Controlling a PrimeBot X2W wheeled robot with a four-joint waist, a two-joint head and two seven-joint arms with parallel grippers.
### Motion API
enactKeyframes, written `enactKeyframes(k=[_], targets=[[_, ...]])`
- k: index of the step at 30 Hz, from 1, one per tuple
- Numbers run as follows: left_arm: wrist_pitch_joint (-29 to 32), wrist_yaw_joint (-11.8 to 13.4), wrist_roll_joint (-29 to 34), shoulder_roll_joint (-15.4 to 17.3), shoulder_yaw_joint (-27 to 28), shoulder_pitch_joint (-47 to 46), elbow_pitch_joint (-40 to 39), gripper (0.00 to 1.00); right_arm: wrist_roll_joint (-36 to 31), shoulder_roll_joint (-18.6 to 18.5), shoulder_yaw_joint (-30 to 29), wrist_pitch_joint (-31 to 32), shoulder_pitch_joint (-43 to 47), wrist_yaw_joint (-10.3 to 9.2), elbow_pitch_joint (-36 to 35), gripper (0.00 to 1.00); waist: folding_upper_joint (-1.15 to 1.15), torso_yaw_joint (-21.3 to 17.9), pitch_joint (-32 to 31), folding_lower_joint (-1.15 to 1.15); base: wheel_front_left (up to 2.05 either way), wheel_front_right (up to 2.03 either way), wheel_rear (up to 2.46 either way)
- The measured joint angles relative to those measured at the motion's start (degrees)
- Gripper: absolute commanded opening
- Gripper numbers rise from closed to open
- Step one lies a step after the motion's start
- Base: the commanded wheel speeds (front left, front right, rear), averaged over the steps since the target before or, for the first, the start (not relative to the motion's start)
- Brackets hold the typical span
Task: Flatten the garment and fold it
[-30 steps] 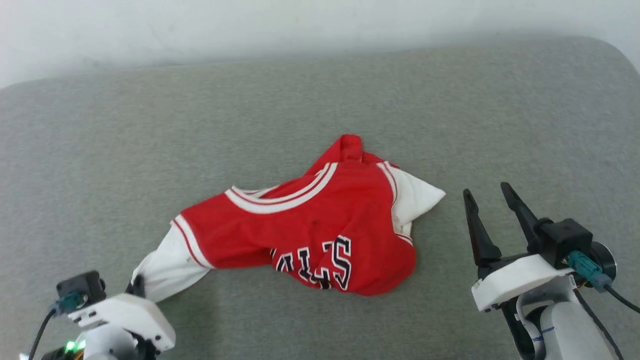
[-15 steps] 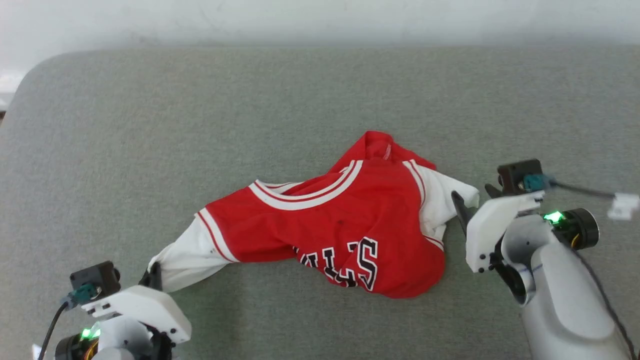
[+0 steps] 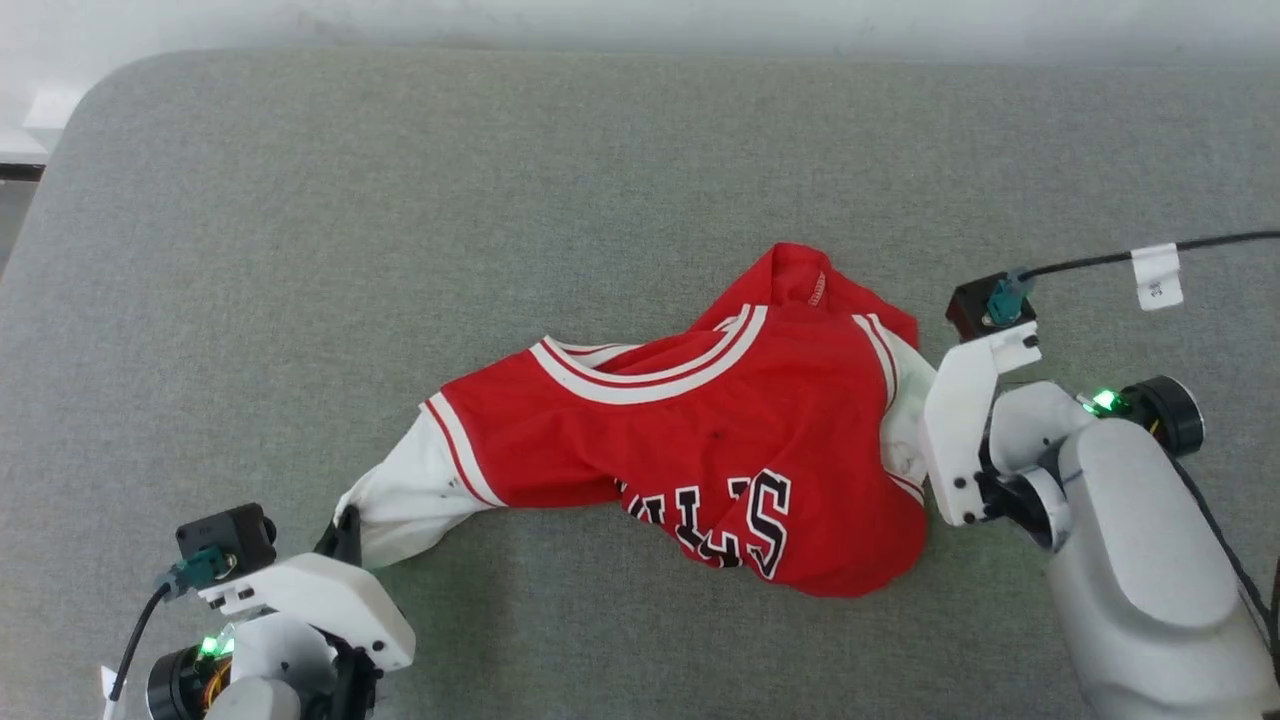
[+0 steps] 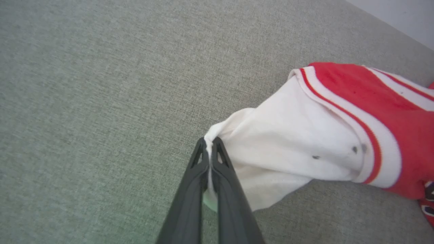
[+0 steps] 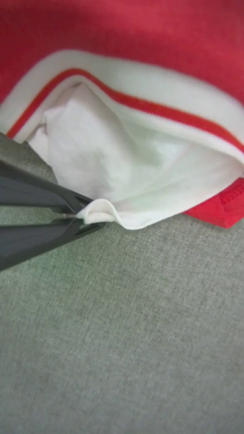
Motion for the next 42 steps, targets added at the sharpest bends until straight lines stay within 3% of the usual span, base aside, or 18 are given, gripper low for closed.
enactKeyframes(k=[6,11,17,21,26,31,38,42], targets=[[-0.69,-0.18,0.01,0.45,-0.03,0.01,-0.86,0.0,1.81,-1.78,0.13,-1.87,4.63,0.01,-6.12,0.0,0.0,-1.16,-1.05,0.0,0.0,0.0,0.0],[-1.2,-2.79,-0.89,1.66,0.18,-3.08,-3.01,0.0,2.86,-5.67,0.7,-3.21,4.58,0.01,-11.15,0.0,0.0,-2.42,-1.6,0.0,0.0,0.0,0.0],[1.47,-6.76,-0.43,6.42,-0.57,-15.12,-5.5,0.0,4.59,-13.03,3.55,-2.87,-2.87,0.01,-15.57,0.0,0.0,-3.01,0.31,0.0,0.0,0.0,0.0],[4.36,-8.64,-2.76,7.11,0.04,-25.31,-6.19,0.0,5.35,-16.17,4.59,-1.53,-11.29,0.01,-16.46,0.0,0.0,-3.4,2.91,0.0,0.0,0.0,0.0],[6.6,-8.31,-3.46,8.6,1.81,-38.61,-4.95,0.0,5.12,-17.06,5.86,-1.0,-24.08,0.01,-16.61,0.0,0.0,-4.23,7.0,0.01,0.0,0.0,0.0],[5.12,-6.27,-3.89,8.44,4.6,-52.8,-1.64,0.0,4.19,-18.08,7.65,-3.12,-37.39,0.01,-13.63,0.0,0.0,-5.11,11.71,0.01,0.0,0.0,0.0],[-3.33,-3.09,-4.99,6.7,8.89,-70.91,3.33,0.0,2.01,-17.96,6.33,-10.54,-54.09,0.03,-8.36,0.0,0.0,-6.49,18.2,0.01,0.0,0.0,0.0],[-9.34,-2.9,-4.95,6.36,10.65,-78.16,5.59,0.0,-1.91,-16.73,4.1,-17.51,-60.94,0.07,-6.09,0.0,0.0,-7.31,21.08,0.01,0.0,0.0,0.0]])
